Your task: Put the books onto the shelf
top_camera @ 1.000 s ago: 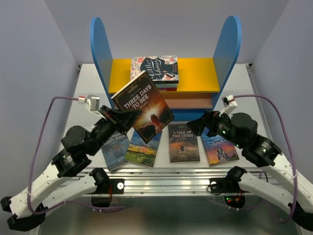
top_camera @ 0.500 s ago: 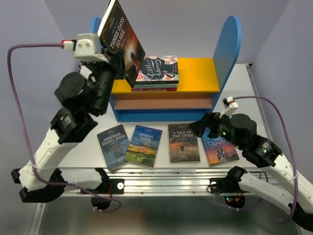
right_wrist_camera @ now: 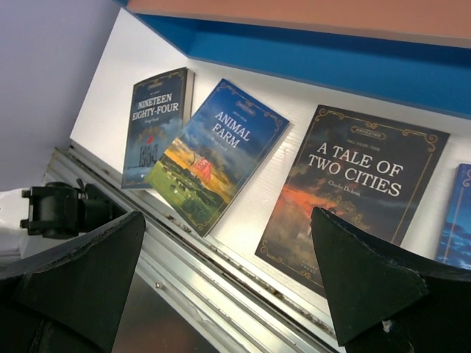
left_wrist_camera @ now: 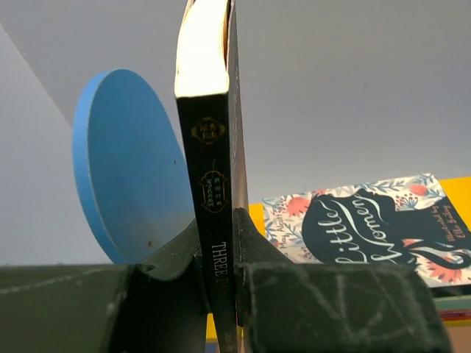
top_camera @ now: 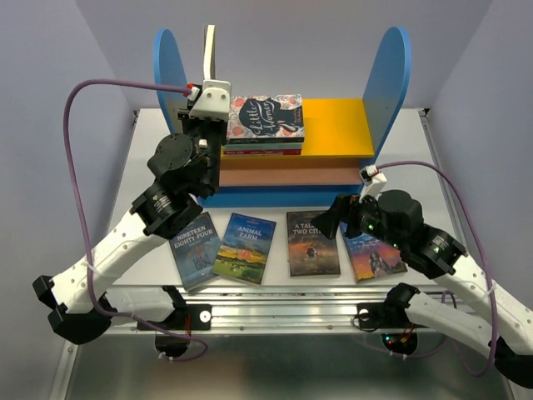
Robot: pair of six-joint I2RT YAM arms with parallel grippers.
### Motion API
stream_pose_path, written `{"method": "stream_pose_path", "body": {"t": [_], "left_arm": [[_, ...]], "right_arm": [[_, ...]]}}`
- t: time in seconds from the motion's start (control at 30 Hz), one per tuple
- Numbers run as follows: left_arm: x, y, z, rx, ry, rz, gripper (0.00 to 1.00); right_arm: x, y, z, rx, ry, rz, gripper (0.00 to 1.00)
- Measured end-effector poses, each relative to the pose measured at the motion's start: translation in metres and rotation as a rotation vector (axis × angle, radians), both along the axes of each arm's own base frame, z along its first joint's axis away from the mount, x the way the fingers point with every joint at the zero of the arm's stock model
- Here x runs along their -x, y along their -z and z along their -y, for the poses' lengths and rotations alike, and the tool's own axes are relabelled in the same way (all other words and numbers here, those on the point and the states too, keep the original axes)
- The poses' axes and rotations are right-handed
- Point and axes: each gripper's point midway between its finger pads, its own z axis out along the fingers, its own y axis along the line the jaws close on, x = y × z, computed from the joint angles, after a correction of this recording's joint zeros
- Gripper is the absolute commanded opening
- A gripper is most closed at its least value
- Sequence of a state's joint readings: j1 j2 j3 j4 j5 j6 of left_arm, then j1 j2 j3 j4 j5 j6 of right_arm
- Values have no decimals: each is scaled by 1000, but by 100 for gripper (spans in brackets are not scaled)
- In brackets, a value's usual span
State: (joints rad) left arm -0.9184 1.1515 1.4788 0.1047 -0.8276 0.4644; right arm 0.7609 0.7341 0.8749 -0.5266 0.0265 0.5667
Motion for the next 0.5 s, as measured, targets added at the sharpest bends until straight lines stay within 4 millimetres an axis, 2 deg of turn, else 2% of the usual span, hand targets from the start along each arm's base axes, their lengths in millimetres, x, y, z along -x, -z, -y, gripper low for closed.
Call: {"method": "stream_pose_path", "body": {"t": [0.3, 0.5], "left_arm": [[6, -24, -31, 54, -11, 138, 0], [-2, -26, -44, 62, -20, 182, 0]], "right_arm": [[3, 5, -13, -2, -71, -12, 100], [4, 9, -14, 2, -79, -14, 100]]}}
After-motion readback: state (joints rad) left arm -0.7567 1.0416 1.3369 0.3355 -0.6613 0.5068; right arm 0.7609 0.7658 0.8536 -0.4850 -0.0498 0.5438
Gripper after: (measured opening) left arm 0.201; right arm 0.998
